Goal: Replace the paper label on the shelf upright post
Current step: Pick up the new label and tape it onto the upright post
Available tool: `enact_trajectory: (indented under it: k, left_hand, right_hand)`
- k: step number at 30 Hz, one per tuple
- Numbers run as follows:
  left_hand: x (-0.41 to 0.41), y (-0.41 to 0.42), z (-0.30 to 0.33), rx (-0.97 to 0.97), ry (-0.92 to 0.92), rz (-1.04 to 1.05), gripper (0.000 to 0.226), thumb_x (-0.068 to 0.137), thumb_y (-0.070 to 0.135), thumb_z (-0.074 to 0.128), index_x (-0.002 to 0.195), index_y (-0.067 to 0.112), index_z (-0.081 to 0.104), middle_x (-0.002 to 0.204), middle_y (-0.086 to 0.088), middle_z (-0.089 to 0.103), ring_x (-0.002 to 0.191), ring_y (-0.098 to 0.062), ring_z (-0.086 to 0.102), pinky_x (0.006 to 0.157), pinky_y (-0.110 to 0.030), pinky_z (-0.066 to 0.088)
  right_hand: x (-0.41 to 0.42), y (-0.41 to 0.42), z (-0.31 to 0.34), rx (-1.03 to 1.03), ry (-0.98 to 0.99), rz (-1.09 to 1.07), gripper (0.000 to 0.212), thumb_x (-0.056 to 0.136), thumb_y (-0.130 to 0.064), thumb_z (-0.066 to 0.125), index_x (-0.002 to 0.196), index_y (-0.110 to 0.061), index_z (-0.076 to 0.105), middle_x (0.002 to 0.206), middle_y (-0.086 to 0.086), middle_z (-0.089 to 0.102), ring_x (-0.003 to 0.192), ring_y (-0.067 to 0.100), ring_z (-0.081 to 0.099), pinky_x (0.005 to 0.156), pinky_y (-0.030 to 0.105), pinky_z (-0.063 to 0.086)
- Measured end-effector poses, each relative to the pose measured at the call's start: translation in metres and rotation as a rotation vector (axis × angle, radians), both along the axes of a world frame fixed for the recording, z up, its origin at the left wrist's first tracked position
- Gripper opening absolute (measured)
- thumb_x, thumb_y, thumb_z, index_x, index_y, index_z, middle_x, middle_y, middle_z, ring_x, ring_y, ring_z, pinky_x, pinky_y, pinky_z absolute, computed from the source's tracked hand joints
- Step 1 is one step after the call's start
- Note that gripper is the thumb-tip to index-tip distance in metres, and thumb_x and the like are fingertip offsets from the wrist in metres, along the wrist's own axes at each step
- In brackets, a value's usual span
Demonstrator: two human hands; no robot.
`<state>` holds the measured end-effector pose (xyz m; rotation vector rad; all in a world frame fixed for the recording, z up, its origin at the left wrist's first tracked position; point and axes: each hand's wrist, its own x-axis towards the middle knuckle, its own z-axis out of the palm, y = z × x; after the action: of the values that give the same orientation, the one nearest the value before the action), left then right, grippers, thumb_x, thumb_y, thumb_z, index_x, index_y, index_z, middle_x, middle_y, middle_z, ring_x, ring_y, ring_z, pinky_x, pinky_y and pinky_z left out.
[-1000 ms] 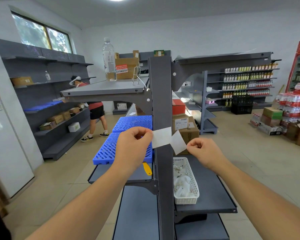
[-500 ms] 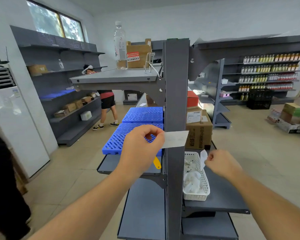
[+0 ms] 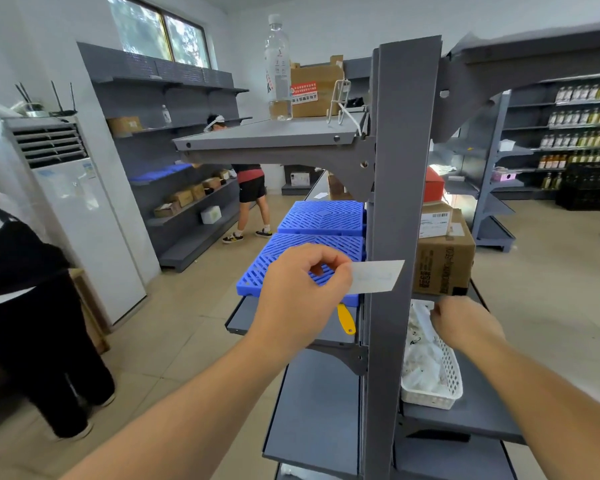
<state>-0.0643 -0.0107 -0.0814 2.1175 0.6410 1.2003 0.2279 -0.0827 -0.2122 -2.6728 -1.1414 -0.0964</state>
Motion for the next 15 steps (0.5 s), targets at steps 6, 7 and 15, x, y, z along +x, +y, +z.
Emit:
enact_trajectory:
  k: [6, 7, 15]
  left_hand:
    - [0.0, 0.002, 0.001, 0.001, 0.018, 0.012, 0.014, 0.09, 0.023, 0.069, 0.084, 0.034, 0.074, 0.094, 0.025, 0.068, 0.091, -0.005, 0.062, 0.069, -0.024, 0.055]
    - [0.001, 0.003, 0.0, -0.002, 0.021, 0.015, 0.014, 0.09, 0.023, 0.069, 0.084, 0.034, 0.073, 0.094, 0.026, 0.067, 0.091, -0.005, 0.062, 0.069, -0.024, 0.055]
    - [0.01, 0.002, 0.001, -0.022, -0.007, 0.02, 0.012, 0.091, 0.024, 0.068, 0.084, 0.031, 0.074, 0.092, 0.025, 0.068, 0.091, 0.001, 0.062, 0.065, -0.023, 0.053]
  right_hand:
    - [0.003, 0.005, 0.001, 0.062, 0.045, -0.012, 0.015, 0.091, -0.022, 0.056, 0.079, -0.017, 0.062, 0.08, 0.004, 0.065, 0.073, 0.028, 0.063, 0.06, 0.035, 0.056]
    - [0.003, 0.005, 0.002, 0.076, 0.051, -0.01, 0.013, 0.092, -0.023, 0.056, 0.083, -0.017, 0.064, 0.083, 0.005, 0.067, 0.075, 0.029, 0.063, 0.062, 0.036, 0.057]
    - [-0.007, -0.006, 0.018, 0.293, 0.172, -0.018, 0.022, 0.095, -0.021, 0.051, 0.077, -0.016, 0.062, 0.068, -0.001, 0.06, 0.063, 0.02, 0.057, 0.057, 0.033, 0.048]
